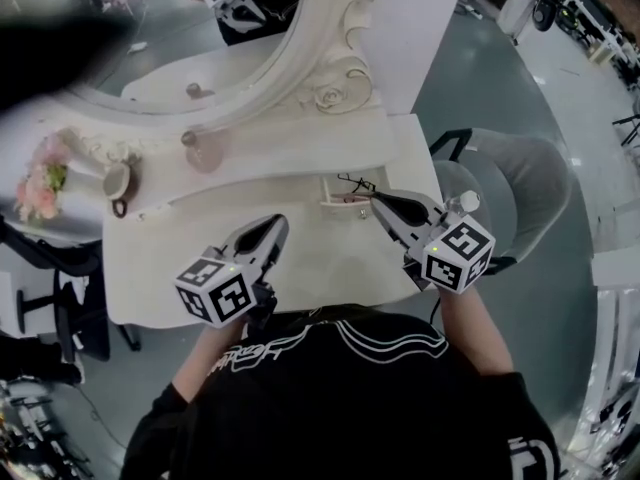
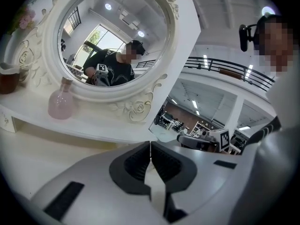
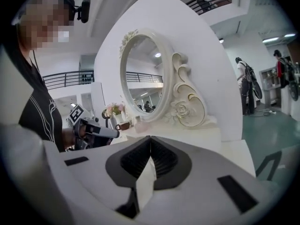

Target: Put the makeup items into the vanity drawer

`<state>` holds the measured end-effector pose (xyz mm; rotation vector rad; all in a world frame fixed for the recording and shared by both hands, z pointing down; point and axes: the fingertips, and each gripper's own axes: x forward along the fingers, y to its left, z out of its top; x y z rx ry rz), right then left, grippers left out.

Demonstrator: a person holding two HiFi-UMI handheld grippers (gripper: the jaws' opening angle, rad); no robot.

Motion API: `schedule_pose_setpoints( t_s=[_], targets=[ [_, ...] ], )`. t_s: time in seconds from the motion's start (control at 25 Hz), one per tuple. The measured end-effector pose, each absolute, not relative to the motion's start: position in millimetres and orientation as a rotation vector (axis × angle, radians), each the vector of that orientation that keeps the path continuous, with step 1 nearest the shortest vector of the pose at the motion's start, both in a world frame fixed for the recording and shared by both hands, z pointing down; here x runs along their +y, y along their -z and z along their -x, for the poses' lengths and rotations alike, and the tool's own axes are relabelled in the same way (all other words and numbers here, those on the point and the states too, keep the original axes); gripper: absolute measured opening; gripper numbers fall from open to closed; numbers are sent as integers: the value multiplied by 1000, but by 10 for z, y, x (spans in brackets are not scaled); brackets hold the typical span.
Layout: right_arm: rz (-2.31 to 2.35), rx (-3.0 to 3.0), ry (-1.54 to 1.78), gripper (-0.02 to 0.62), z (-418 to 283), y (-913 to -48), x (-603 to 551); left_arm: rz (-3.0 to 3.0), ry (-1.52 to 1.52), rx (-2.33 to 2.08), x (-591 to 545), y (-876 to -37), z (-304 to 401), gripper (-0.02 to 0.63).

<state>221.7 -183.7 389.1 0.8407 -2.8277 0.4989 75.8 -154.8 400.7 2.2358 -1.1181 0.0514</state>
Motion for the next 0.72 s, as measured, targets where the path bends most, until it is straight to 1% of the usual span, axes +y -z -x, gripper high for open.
schedule_pose_setpoints(
  t_s=[0.16,0.32,0.72],
  targets=[
    [-923,-2817,-531,26,-2324,-3961,-1856,-2257,-42,-1098,-1564,-4002,-824,28],
    [-889,-2851,-516,26,-2291,-3948,-1790,-2272,-59,-1058,-1554,-4058,-940,28],
    [-911,-2854,-613,26,-2385,-4037,-1831,-2296,-72,-1008,-1604,-4051,-1081,28]
  ],
)
